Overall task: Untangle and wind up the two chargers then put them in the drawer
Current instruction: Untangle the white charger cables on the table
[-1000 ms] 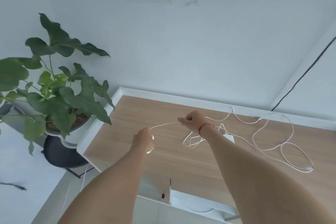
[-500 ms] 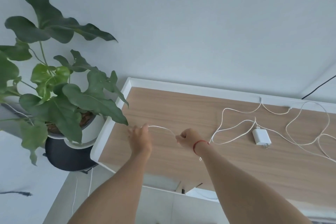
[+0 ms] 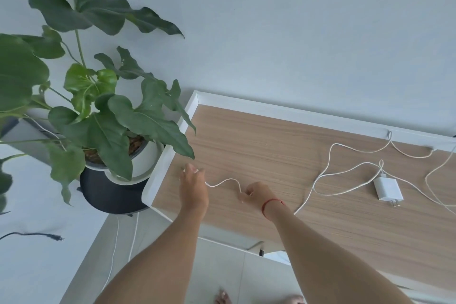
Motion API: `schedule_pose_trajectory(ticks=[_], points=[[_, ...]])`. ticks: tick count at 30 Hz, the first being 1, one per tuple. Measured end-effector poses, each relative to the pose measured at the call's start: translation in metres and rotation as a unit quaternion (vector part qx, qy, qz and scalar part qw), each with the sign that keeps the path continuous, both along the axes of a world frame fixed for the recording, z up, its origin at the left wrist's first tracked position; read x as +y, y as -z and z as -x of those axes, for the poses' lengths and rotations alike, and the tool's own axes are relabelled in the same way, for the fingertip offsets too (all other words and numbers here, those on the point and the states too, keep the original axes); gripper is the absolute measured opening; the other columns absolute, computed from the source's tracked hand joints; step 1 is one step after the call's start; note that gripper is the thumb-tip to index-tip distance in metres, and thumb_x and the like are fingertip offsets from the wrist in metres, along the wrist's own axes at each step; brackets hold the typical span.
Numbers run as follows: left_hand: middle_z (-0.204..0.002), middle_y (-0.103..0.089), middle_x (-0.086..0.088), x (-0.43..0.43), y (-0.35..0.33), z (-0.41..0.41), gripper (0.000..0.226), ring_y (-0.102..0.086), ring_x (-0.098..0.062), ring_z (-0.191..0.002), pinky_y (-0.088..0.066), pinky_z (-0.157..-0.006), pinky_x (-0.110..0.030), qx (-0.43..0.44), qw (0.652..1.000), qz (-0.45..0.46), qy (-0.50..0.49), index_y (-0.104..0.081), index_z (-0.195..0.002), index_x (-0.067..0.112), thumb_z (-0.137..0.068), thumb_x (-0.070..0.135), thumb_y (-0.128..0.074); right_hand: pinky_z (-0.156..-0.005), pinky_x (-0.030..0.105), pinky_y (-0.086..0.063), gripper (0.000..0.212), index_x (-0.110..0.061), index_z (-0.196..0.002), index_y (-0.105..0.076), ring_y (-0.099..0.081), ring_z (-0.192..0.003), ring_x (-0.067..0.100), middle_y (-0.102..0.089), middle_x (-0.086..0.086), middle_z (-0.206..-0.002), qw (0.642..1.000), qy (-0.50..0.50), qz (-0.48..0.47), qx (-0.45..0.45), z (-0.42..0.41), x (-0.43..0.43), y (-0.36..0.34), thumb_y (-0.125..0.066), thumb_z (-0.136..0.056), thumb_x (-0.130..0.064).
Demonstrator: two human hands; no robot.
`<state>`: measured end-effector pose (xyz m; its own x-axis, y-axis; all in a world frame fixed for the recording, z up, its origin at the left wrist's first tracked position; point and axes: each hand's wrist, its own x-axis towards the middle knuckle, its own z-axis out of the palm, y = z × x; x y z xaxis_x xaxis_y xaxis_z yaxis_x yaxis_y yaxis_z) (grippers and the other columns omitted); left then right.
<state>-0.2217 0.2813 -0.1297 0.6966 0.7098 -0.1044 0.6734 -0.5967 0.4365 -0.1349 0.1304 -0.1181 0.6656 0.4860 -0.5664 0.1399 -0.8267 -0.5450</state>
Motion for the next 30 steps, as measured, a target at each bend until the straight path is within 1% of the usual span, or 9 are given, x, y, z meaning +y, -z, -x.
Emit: schedule_pose_trajectory(ticks=[5,8,11,17,20,23,25,27,30], points=[[-0.113,-0.050,-0.013,0.012,-0.001,0.012,0.030,-0.046,-0.029,-0.104,-0.035,-0.073,-0.027,0.028,0.999,-0.021,-0.038,-0.061,-0.103,0.004,-0.086,-0.011,-0.042,-0.061,0.027,-0.033,0.026,-0.013,-0.069,-0.060,-0.042,-0.066,0.017,-0.046,0.005,-0.069,1.000,0.000,-0.012,0.011,0.007,0.005,0.003,-0.057,-0.088,-0.031],[-0.111,-0.053,-0.016,0.019,0.000,0.019,0.028,-0.050,-0.032,-0.104,-0.038,-0.076,-0.030,0.044,0.997,-0.026,-0.050,-0.060,-0.103,0.002,-0.087,-0.012,-0.042,-0.060,0.027,-0.033,0.026,-0.018,-0.069,-0.055,-0.041,-0.065,0.017,-0.045,0.004,-0.068,1.000,-0.005,-0.018,0.013,0.013,0.007,0.002,-0.055,-0.089,-0.035],[-0.117,-0.048,-0.015,0.022,-0.002,0.024,0.030,-0.046,-0.031,-0.108,-0.044,-0.078,-0.033,0.063,0.995,-0.058,-0.044,-0.061,-0.110,0.005,-0.088,-0.009,-0.047,-0.060,0.026,-0.033,0.023,-0.018,-0.070,-0.055,-0.041,-0.066,0.016,-0.045,0.004,-0.069,1.000,-0.024,-0.013,0.006,0.017,0.006,0.000,-0.054,-0.090,-0.031],[-0.120,-0.048,-0.007,0.023,-0.003,0.029,0.042,-0.043,-0.026,-0.112,-0.033,-0.086,-0.031,0.082,0.990,-0.114,-0.028,-0.064,-0.120,0.020,-0.086,-0.002,-0.054,-0.057,0.025,-0.038,0.018,-0.019,-0.072,-0.060,-0.049,-0.067,0.017,-0.054,0.001,-0.072,1.000,0.000,-0.011,0.011,0.015,0.002,-0.006,-0.054,-0.088,-0.025],[-0.123,-0.048,-0.004,0.019,-0.012,0.025,0.041,-0.041,-0.024,-0.118,-0.031,-0.098,-0.035,0.099,0.987,-0.125,-0.020,-0.058,-0.121,0.023,-0.084,0.004,-0.057,-0.061,0.026,-0.041,0.022,-0.009,-0.076,-0.067,-0.052,-0.068,0.017,-0.057,0.001,-0.074,1.000,0.011,-0.013,0.020,0.014,-0.001,-0.007,-0.053,-0.086,-0.023],[-0.129,-0.054,-0.001,0.004,-0.016,0.017,0.044,-0.043,-0.022,-0.122,-0.032,-0.101,-0.034,0.011,0.991,-0.066,0.118,-0.058,-0.128,0.022,-0.088,0.005,-0.055,-0.060,0.026,-0.039,0.021,-0.012,-0.076,-0.065,-0.049,-0.065,0.017,-0.054,0.003,-0.072,1.000,0.008,-0.020,0.022,0.014,0.001,-0.015,-0.051,-0.087,-0.022],[-0.127,-0.061,0.000,-0.014,-0.017,0.013,0.040,-0.048,-0.020,-0.121,-0.034,-0.102,-0.029,-0.026,0.975,0.003,0.222,-0.061,-0.128,0.019,-0.090,0.005,-0.056,-0.052,0.025,-0.033,0.030,-0.003,-0.085,-0.070,-0.042,-0.054,0.016,-0.049,0.002,-0.063,0.999,0.014,-0.039,0.021,0.012,0.005,-0.025,-0.048,-0.090,-0.022],[-0.119,-0.067,-0.003,-0.027,-0.014,0.011,0.032,-0.054,-0.022,-0.115,-0.039,-0.101,-0.030,-0.020,0.970,0.029,0.241,-0.067,-0.122,0.019,-0.093,0.010,-0.058,-0.047,0.025,-0.029,0.034,-0.002,-0.091,-0.073,-0.038,-0.049,0.014,-0.045,-0.001,-0.057,0.998,0.028,-0.054,0.022,0.008,0.007,-0.035,-0.045,-0.091,-0.022],[-0.097,-0.069,-0.009,-0.034,-0.009,0.008,0.025,-0.061,-0.027,-0.094,-0.048,-0.084,-0.034,-0.023,0.980,0.053,0.191,-0.075,-0.102,0.015,-0.094,0.008,-0.053,-0.048,0.025,-0.026,0.032,-0.006,-0.064,-0.062,-0.033,-0.049,0.017,-0.037,0.001,-0.056,0.998,0.037,-0.054,0.003,0.004,-0.004,-0.043,-0.048,-0.088,-0.022]])
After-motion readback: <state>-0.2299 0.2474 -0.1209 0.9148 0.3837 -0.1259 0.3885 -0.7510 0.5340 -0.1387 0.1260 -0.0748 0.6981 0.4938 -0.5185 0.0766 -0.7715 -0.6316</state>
